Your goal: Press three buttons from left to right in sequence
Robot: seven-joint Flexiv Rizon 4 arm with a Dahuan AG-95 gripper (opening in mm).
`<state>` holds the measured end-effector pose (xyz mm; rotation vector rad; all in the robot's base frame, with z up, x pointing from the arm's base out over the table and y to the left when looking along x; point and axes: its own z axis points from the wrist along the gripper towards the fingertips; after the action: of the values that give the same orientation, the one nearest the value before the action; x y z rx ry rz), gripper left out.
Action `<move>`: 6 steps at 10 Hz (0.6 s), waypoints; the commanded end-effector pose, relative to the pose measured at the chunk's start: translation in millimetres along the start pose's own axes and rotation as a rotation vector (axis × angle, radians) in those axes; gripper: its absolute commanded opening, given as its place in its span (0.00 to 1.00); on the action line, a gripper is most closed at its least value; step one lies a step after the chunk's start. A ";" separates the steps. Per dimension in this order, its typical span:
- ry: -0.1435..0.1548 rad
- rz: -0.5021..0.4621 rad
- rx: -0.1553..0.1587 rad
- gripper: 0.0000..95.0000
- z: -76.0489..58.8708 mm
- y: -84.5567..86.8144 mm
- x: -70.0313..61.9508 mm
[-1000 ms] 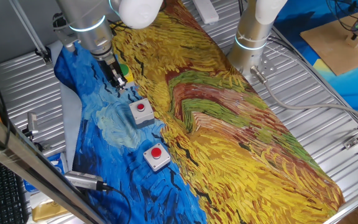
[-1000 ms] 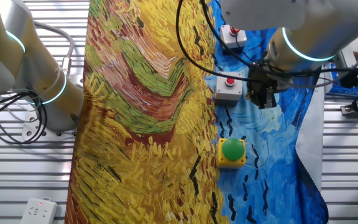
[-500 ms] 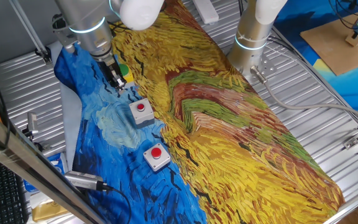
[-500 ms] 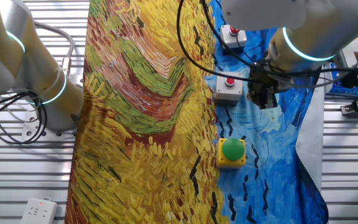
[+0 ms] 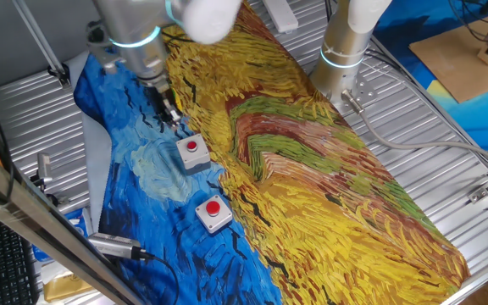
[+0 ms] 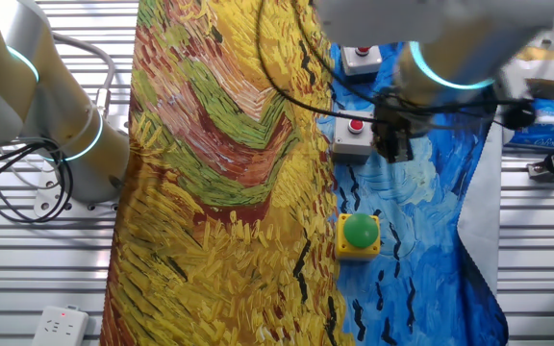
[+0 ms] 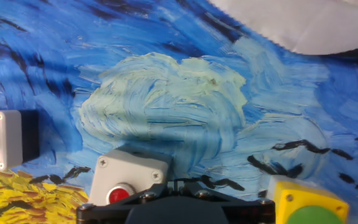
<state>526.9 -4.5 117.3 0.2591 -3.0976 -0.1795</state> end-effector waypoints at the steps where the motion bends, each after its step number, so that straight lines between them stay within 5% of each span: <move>1: 0.008 0.000 -0.008 0.00 3.2 1.6 -3.8; 6: 0.010 0.016 -0.018 0.00 -1.0 14.9 -14.0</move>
<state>536.7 14.2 121.5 0.2312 -3.0870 -0.1990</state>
